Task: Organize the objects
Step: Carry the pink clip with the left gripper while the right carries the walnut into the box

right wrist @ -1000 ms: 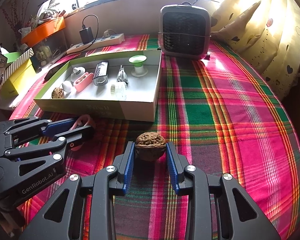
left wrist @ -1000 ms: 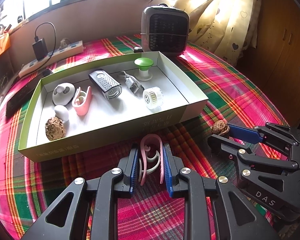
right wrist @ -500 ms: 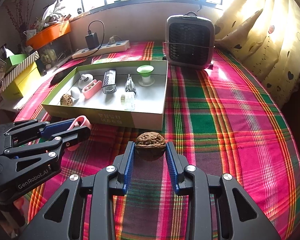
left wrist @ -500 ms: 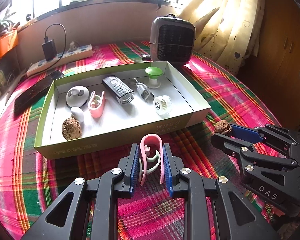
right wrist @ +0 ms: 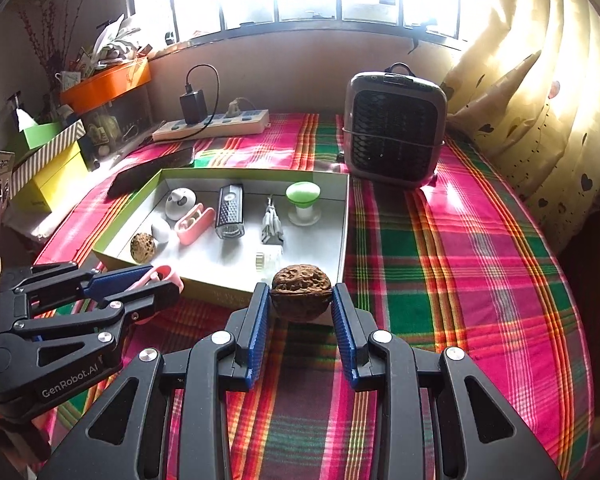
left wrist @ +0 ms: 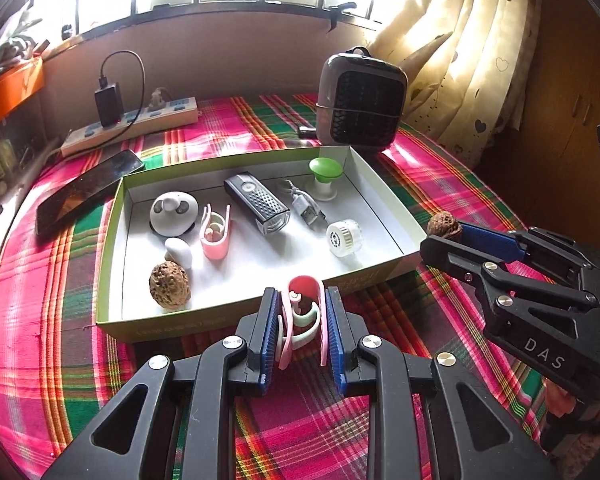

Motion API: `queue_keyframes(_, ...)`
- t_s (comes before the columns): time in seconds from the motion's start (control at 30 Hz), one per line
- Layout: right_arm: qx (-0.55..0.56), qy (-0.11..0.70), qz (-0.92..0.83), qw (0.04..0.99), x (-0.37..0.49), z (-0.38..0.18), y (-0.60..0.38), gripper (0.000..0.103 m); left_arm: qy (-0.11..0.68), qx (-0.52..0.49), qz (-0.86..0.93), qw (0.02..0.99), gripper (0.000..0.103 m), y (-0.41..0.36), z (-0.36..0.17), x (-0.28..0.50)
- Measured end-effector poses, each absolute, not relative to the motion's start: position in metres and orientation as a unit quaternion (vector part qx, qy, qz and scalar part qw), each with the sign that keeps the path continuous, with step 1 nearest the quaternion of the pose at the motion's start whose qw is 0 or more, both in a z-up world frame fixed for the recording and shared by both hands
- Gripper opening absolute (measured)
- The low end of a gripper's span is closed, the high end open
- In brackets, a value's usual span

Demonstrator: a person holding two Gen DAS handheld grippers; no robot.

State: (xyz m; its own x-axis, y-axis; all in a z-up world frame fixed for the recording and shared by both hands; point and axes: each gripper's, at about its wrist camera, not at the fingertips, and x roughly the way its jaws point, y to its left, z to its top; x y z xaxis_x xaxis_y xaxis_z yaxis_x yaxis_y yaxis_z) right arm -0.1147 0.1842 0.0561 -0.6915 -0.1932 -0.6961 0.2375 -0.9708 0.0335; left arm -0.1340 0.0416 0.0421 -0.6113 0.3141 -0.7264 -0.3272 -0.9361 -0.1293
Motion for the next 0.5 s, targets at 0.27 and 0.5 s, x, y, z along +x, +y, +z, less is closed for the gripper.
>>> queue_keyframes(0.27, 0.370, 0.030, -0.921, 0.118, -0.126, 0.061, 0.181, 0.033, -0.002, -0.389, 0.902, 0.189, 0.021, 0.040, 0.057, -0.132)
queue_keyframes(0.5, 0.373, 0.037, -0.919, 0.122, -0.136, 0.062, 0.178, 0.033, -0.002, -0.395, 0.902, 0.174, 0.021, 0.035, 0.055, -0.148)
